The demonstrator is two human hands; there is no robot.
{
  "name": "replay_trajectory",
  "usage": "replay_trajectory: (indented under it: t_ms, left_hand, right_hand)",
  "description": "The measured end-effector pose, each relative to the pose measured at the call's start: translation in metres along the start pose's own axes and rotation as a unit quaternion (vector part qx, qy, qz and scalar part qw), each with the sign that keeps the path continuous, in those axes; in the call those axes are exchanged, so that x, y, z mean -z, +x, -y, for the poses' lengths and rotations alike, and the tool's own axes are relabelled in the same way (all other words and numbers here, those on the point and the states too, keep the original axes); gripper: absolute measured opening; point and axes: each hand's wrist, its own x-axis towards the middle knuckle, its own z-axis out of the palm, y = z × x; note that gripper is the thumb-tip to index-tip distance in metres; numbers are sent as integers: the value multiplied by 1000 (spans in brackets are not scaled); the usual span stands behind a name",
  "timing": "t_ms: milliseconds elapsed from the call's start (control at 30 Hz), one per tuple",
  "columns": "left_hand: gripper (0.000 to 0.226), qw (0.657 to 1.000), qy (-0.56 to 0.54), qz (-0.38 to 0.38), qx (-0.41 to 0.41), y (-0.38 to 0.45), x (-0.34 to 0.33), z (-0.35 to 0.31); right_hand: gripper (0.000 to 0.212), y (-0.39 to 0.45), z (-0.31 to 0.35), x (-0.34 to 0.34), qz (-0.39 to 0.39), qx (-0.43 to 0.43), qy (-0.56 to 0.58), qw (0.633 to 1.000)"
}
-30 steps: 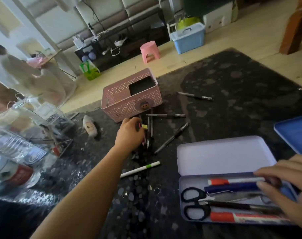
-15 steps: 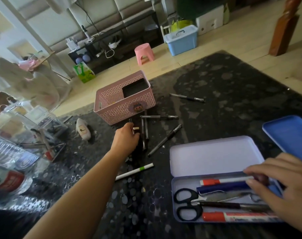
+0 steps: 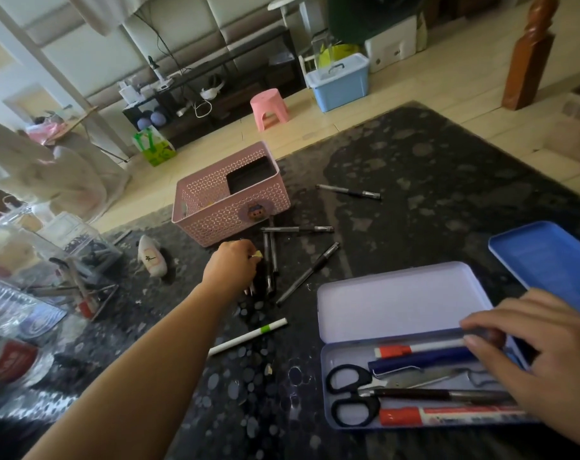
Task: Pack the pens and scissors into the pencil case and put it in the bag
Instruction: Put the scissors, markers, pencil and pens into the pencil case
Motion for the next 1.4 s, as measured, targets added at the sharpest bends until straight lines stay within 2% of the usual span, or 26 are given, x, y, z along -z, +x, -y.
replay_trajectory:
  t_ms: [67, 100, 133, 167, 200, 233, 267, 300, 367, 500, 633, 667, 700, 767, 800, 833, 900, 967, 1033, 1100, 1200, 1300, 1333, 1400]
  left_hand:
    - [16, 998, -40, -51, 12, -12, 12, -13]
    - [16, 990, -112, -77, 19, -27, 20, -24]
    - [15, 967, -244, -71, 33, -48, 30, -37]
    - [15, 905, -420, 0, 59, -75, 39, -54]
    - [14, 796, -586, 125, 81, -105, 46, -73]
    - [14, 673, -691, 246, 95, -132, 50, -90]
    - [15, 586, -734, 330, 98, -154, 50, -102]
    - [18, 544, -741, 380, 97, -170, 47, -111]
    - [22, 523, -733, 427, 89, -186, 39, -122]
    - [23, 530, -713, 450, 82, -189, 38, -127]
    - [19, 551, -694, 457, 81, -187, 39, -120]
    - [19, 575, -682, 446, 76, -187, 39, -118]
    - [19, 622, -658, 419, 69, -185, 40, -115]
    - [20, 737, -590, 324, 60, -180, 43, -105]
    - [24, 770, -573, 273, 64, -176, 44, -98]
    - [29, 778, -577, 236, 78, -173, 43, -90]
    - [37, 757, -608, 200, 127, -172, 40, -77]
    - [42, 748, -614, 191, 166, -175, 34, -68]
    - [43, 755, -600, 191, 180, -179, 27, -62]
    - [34, 759, -594, 193, 186, -183, 24, -56]
    - [33, 759, -589, 223, 164, -187, 28, -48]
    - [27, 805, -537, 226, 112, -190, 32, -42]
    - [25, 810, -535, 220, 99, -190, 33, -42]
    - [22, 799, -559, 205, 86, -191, 34, -42]
  right_hand:
    - [40, 0, 2, 2, -24, 7, -5, 1000]
    - [42, 0, 5, 2, -39, 13, -7, 999]
    - [44, 0, 10, 2, -55, 23, -7, 998]
    - [45, 0, 18, 1, -69, 37, -5, 997]
    - [46, 0, 27, -1, -77, 55, 3, 996]
    - [46, -1, 37, -3, -77, 75, 24, 994]
    - [46, -2, 46, -7, -76, 90, 53, 992]
    - [45, -3, 53, -11, -73, 101, 82, 989]
    - [45, -5, 62, -19, -58, 105, 120, 985]
    - [42, -6, 61, -30, -40, 90, 114, 989]
    - [26, -5, 59, -36, -48, 110, 135, 984]
    - [24, -5, 58, -37, -47, 114, 130, 984]
    - [23, -5, 57, -37, -45, 113, 121, 985]
    - [23, -3, 53, -36, -34, 102, 98, 989]
    - [23, -3, 53, -38, -21, 97, 80, 992]
    - [23, -2, 54, -40, -1, 91, 61, 994]
    - [25, -1, 62, -49, 43, 78, 33, 995]
    - [22, -1, 74, -62, 53, 78, -7, 996]
    - [15, 1, 87, -70, 46, 76, -56, 994]
    - [16, 3, 97, -77, 36, 56, -91, 994]
    - [23, 9, 109, -87, 16, 34, -117, 992]
    - [17, 14, 119, -95, 41, 15, -160, 986]
    - [17, 15, 119, -97, 58, 5, -172, 983]
    - [26, 15, 116, -101, 75, 3, -180, 981]
